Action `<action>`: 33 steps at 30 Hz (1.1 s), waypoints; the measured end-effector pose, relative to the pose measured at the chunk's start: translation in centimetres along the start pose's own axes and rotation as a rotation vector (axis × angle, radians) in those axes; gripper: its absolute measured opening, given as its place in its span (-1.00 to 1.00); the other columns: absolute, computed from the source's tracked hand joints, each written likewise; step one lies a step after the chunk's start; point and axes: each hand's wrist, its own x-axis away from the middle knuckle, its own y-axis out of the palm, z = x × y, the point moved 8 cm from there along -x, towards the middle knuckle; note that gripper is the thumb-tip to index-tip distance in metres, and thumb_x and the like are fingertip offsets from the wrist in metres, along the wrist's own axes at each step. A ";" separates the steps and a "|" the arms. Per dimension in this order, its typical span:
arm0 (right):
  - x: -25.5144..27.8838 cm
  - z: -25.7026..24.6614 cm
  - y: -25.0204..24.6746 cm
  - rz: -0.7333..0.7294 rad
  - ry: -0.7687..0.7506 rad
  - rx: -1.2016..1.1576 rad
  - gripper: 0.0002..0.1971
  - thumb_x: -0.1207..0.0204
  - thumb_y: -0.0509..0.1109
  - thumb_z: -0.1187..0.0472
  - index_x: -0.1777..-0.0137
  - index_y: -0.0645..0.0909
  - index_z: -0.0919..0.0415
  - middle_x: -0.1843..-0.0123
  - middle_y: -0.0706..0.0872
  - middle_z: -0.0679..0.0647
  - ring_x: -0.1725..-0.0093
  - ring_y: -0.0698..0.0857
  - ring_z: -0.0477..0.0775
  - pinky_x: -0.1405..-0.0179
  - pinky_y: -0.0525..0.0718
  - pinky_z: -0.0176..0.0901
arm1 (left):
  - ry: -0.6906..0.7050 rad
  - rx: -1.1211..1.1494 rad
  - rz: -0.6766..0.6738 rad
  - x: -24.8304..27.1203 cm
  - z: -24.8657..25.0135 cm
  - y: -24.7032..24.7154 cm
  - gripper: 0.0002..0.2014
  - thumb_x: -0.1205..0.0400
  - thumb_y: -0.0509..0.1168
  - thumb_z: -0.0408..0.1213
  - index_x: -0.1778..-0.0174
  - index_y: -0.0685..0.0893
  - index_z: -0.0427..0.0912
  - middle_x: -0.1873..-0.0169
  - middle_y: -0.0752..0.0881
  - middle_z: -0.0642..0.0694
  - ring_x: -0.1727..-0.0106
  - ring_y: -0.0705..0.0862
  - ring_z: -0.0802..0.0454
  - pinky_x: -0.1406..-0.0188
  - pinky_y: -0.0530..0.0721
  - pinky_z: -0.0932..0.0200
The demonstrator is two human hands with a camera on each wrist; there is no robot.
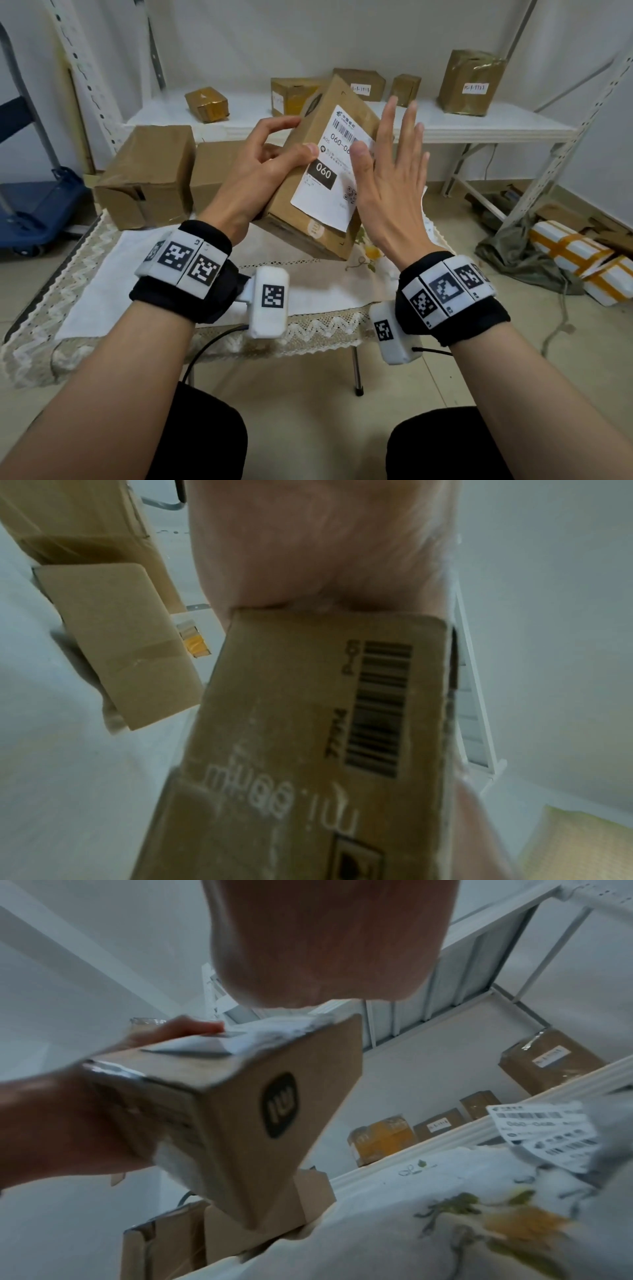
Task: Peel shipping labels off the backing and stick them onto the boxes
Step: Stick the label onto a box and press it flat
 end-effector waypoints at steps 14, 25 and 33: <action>0.6 -0.9 1.9 -0.061 -0.111 -0.040 -0.03 -0.57 -0.32 -0.50 -0.81 -0.36 0.13 -0.83 -0.41 0.11 -0.80 -0.40 0.08 -0.72 -0.45 -0.06 | 0.046 0.056 0.071 0.1 0.4 0.0 -0.49 -0.62 0.50 -0.08 -0.50 0.55 0.19 -0.14 0.78 -0.12 -0.02 0.86 -0.01 0.14 0.81 0.12; 0.8 -1.6 1.0 -0.018 -0.080 -0.114 -0.12 -0.75 -0.11 -0.31 -0.79 -0.41 0.23 -0.82 -0.43 0.12 -0.80 -0.41 0.02 -0.76 -0.43 -0.08 | 0.044 0.039 0.072 0.1 0.0 0.9 -0.49 -0.62 0.49 -0.02 -0.49 0.54 0.22 -0.14 0.75 -0.09 -0.08 0.83 0.01 0.16 0.77 0.19; 1.2 -2.1 1.8 -0.038 -0.113 -0.099 -0.10 -0.75 -0.12 -0.35 -0.79 -0.41 0.24 -0.82 -0.43 0.15 -0.79 -0.43 0.05 -0.69 -0.50 -0.22 | 0.047 0.054 0.073 0.1 0.0 1.4 -0.47 -0.56 0.51 0.01 -0.45 0.56 0.24 -0.17 0.75 -0.15 -0.12 0.83 -0.06 0.06 0.83 0.07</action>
